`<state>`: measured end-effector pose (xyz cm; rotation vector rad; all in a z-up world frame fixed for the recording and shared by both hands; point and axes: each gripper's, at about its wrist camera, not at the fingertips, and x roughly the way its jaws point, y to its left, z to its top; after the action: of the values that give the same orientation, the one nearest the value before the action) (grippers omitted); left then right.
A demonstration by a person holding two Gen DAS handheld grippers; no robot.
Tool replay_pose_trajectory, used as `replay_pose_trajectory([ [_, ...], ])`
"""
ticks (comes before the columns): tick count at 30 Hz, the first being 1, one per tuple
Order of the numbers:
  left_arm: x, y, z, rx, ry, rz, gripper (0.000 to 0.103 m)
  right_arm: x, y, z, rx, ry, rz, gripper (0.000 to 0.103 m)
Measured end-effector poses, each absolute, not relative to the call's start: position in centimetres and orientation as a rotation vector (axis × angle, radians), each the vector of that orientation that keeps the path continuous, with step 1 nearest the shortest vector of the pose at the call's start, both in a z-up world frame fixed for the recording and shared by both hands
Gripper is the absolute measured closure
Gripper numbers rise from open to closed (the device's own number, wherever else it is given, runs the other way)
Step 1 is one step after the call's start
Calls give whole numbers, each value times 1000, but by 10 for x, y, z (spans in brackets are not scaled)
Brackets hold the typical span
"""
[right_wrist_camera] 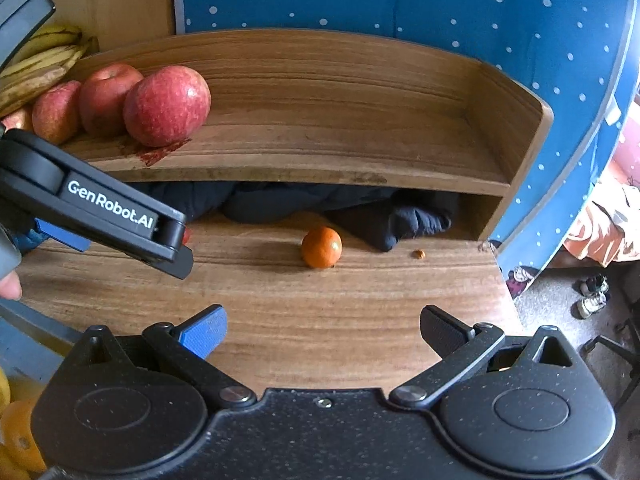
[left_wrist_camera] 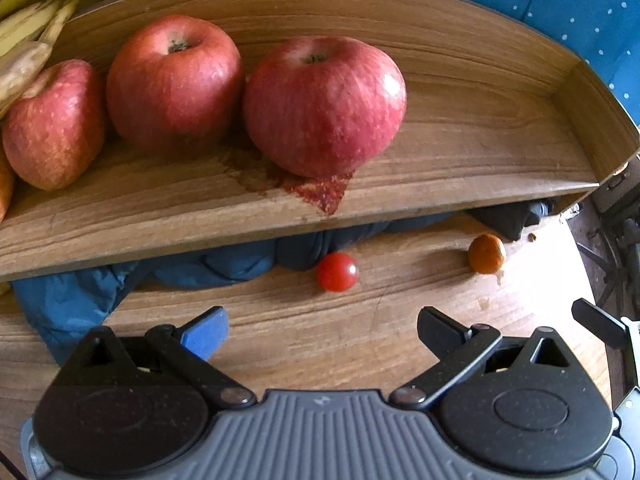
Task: Organize fruits
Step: 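Reach the left tool to the red cherry tomato while the right tool reaches the small orange fruit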
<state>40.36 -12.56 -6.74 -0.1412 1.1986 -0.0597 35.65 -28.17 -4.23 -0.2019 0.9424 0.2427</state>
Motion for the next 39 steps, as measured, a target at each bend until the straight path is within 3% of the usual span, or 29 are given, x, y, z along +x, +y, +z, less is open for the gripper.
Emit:
replay_pose_trajectory([
  [14,412,-121,-70,-227,1162,-89,1,379,-269,-51,-228,922,270,9],
  [28,413,-124,-74,-248,1153,-112,26,392,-262,-62,-199,935,270,28],
  [35,414,-124,-73,-254,1148,-103,31,397,-258,-67,-172,931,277,39],
  [39,414,-127,-74,-262,1152,-112,39,401,-257,-71,-159,936,269,45],
])
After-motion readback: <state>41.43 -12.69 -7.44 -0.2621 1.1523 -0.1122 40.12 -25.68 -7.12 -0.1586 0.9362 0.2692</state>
